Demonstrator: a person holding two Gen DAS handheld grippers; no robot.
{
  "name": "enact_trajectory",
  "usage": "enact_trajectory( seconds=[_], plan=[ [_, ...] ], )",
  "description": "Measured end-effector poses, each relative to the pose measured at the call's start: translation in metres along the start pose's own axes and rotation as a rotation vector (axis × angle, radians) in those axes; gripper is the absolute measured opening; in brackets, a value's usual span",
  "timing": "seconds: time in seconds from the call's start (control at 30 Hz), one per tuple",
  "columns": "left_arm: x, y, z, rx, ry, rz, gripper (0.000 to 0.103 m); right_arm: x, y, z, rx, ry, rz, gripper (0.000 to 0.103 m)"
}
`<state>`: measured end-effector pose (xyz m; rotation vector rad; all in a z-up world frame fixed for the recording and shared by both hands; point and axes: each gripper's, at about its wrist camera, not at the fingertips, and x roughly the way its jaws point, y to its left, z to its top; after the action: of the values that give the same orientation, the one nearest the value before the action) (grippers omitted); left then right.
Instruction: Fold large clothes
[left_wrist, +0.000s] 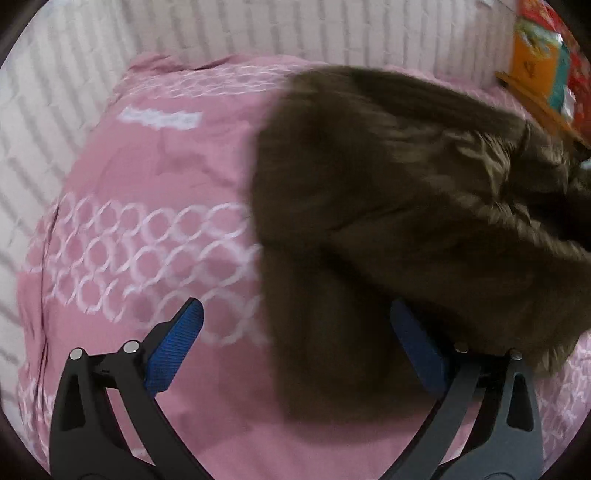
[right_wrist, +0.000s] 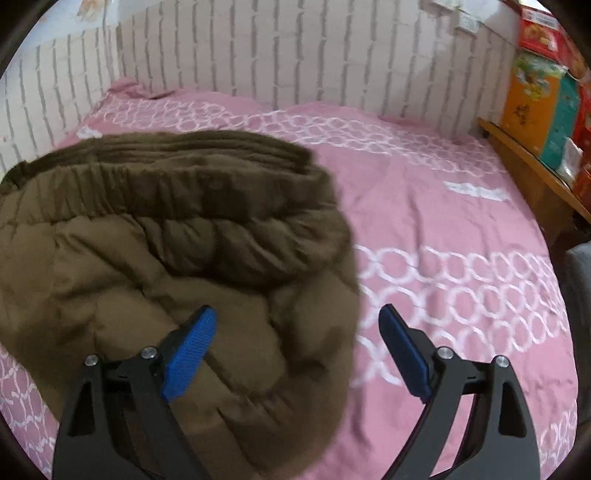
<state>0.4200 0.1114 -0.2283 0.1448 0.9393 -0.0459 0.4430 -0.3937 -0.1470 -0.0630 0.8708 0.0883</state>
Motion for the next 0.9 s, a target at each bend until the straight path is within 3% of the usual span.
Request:
enact_trajectory(
  seconds=[0.07,0.1,0.13,0.17,0.2,0.23,0.27,0.3,0.37,0.5,0.57,0.6,0.67,0.7,0.73,0.77,0.8,0.87,0.9],
  plan=[
    [0.028,-0.016,0.014,-0.007,0.037,0.019,0.094,0.017,0.007,0.003,-0.010,0.025,-0.006,0.089],
    [0.042,-0.019,0.019,-0.021,0.077,0.007,0.075,0.024,0.009,0.004,-0.008,0.039,-0.007,0.083],
    [0.062,-0.022,0.023,-0.035,0.135,-0.001,0.068,0.031,0.011,0.004,-0.015,0.047,-0.002,0.072],
    [0.072,-0.022,0.026,-0.047,0.162,-0.009,0.059,0.038,0.014,0.005,-0.027,0.060,-0.013,0.048],
    [0.077,-0.021,0.029,-0.053,0.168,-0.006,0.048,0.040,0.016,0.006,-0.034,0.062,-0.024,0.033],
    [0.078,-0.020,0.031,-0.055,0.166,0.003,0.040,0.041,0.018,0.007,-0.042,0.058,-0.026,0.026],
    [0.074,-0.017,0.033,-0.067,0.157,0.012,0.024,0.038,0.017,0.010,-0.045,0.039,-0.030,0.016],
    [0.070,-0.014,0.035,-0.078,0.146,0.017,0.013,0.031,0.015,0.012,-0.041,0.009,-0.038,0.012],
    [0.049,0.000,0.040,-0.128,0.080,0.015,0.008,-0.001,0.004,0.020,0.019,-0.135,-0.057,0.011],
    [-0.010,0.015,0.048,-0.193,-0.149,0.022,0.007,-0.065,-0.008,0.034,0.123,-0.425,-0.115,0.010],
    [-0.010,0.016,0.058,-0.202,-0.168,0.061,0.007,-0.071,-0.008,0.048,0.133,-0.474,-0.157,0.010],
    [-0.004,0.017,0.063,-0.203,-0.158,0.077,0.008,-0.056,-0.012,0.061,0.131,-0.428,-0.194,0.010],
    [0.027,0.023,0.070,-0.216,-0.070,0.082,0.011,-0.009,-0.030,0.074,0.189,-0.233,-0.168,0.013],
    [0.058,0.034,0.068,-0.263,0.032,0.038,0.013,0.013,-0.038,0.074,0.210,-0.131,-0.154,0.021],
    [0.074,0.036,0.064,-0.277,0.097,0.019,0.013,0.041,-0.046,0.070,0.243,0.009,-0.130,0.021],
    [0.095,0.040,0.057,-0.285,0.176,0.010,0.016,0.054,-0.050,0.062,0.265,0.077,-0.139,0.028],
    [0.105,0.041,0.049,-0.279,0.211,0.026,0.021,0.060,-0.054,0.056,0.295,0.115,-0.136,0.048],
    [0.103,0.041,0.041,-0.272,0.211,0.039,0.027,0.045,-0.061,0.043,0.341,0.063,-0.066,0.062],
    [0.096,0.043,0.039,-0.266,0.203,0.050,0.032,0.036,-0.065,0.037,0.343,0.041,-0.076,0.079]
  ],
)
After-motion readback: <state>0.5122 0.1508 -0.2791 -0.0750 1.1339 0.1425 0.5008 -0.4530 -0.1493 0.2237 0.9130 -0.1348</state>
